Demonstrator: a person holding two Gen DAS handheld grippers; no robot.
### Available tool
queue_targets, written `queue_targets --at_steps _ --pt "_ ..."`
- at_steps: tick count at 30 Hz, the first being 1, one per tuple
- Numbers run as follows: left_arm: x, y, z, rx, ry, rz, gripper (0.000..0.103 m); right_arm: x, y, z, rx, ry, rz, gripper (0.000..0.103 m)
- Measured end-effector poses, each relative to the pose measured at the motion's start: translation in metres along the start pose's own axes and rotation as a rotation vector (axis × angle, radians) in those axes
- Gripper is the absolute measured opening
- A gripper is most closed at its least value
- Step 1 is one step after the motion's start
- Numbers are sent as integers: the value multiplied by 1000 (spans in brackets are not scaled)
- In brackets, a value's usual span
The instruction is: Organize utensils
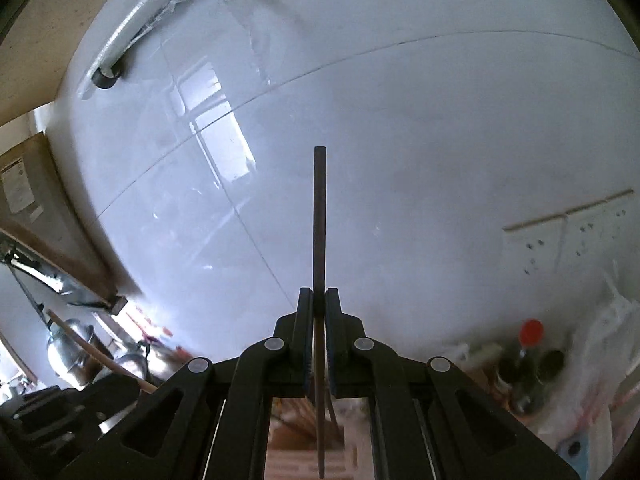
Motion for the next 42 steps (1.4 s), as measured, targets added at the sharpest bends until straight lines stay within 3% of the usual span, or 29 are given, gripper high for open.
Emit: queue_targets --at_steps 12,20,26,28,29,30,32,35,37,39,42 --pt "1 -28 75 173 -29 -57 4 -12 -32 65 -4 30 -86 6" --pt "-1 -37 82 208 -66 -67 4 -7 -59 73 2 42 -163 6" --pt "5 -35 71 189 -48 -72 8 -2 -81 79 119 77 -162 9" --pt "9 -32 64 166 -32 -69 13 -5 -83 72 132 66 -150 27" --pt "12 -31 60 158 -2 -66 29 -4 -83 69 130 63 -144 41" --pt "16 -31 59 150 12 -69 57 -4 -81 62 122 64 -125 49" --pt "23 -31 52 124 20 -89 84 -5 -77 50 113 49 -115 51" --pt "36 -33 43 106 53 -102 88 1 -74 31 102 19 -117 57" --pt "43 -39 37 92 82 -93 103 3 -75 15 93 -14 -111 67" --pt "50 -48 33 76 103 -89 103 4 -79 2 94 -50 -106 83" --pt "56 -68 30 76 145 -69 103 3 -96 -16 120 -163 -118 98"
Point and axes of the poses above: each gripper's, at about its wrist camera, not at the fingertips, and z roughly the way its jaws point, x to its left, y to its top, the point moved 7 cm from there along z, roughly the way its jaws point, and after that the axes turned 15 degrees about y, right-handed, at the moved point
